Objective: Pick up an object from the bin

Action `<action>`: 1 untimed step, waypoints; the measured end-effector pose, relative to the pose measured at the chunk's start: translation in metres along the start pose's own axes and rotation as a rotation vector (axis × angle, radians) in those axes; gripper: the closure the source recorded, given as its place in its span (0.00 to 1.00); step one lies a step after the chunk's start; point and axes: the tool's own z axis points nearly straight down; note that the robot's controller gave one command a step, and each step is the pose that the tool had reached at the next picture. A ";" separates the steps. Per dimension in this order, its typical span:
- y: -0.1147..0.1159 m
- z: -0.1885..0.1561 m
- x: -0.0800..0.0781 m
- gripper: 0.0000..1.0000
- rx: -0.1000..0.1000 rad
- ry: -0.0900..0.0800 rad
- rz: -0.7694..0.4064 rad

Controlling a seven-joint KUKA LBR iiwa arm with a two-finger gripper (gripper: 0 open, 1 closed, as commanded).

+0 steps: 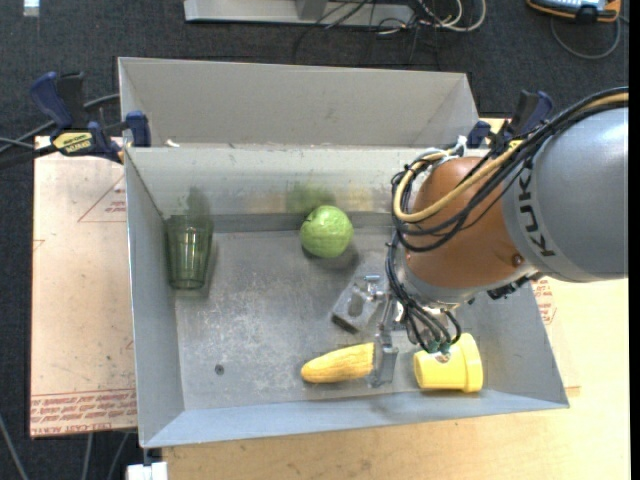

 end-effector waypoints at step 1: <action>0.000 -0.004 -0.002 0.00 0.000 -0.007 0.001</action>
Offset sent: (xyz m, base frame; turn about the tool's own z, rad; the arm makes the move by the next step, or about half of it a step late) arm -0.0151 0.0164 -0.0690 -0.1017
